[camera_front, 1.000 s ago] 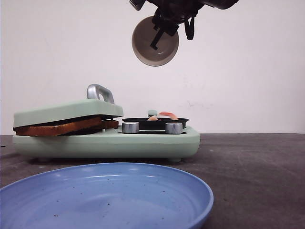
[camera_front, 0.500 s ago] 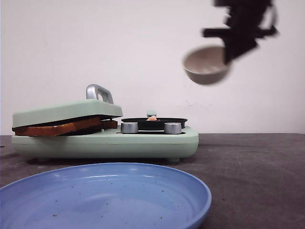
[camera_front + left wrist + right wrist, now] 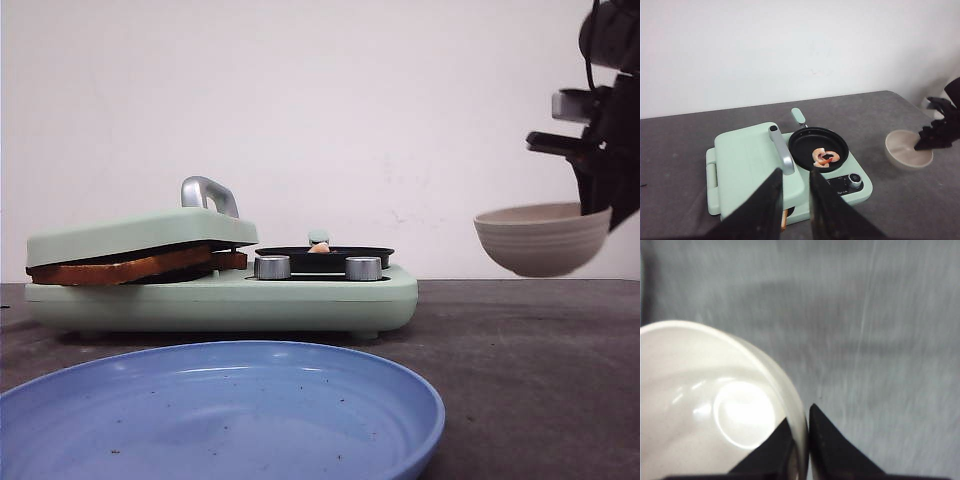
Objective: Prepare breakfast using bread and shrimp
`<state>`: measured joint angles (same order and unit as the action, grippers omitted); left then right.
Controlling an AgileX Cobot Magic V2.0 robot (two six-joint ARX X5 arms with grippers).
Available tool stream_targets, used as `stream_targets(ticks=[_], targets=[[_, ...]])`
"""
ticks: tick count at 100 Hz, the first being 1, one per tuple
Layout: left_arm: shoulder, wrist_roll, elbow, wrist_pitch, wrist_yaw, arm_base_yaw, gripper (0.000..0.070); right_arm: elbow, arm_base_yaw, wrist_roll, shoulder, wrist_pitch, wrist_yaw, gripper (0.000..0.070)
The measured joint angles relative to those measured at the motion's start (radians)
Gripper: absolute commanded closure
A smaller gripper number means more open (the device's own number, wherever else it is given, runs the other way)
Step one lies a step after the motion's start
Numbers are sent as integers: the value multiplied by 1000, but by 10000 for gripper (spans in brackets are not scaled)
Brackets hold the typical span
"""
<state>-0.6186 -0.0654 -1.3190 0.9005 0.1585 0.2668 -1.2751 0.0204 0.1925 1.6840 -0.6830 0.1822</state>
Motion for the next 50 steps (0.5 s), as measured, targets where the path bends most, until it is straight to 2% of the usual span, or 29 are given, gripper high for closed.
stream_targets(ticks=[31,50], targets=[[0,0,0,19,0,0,700,110,1,-3,37,29,3,697],[0,-1,0,68,0,0,700,124,-2,-5,67,28,63,697]])
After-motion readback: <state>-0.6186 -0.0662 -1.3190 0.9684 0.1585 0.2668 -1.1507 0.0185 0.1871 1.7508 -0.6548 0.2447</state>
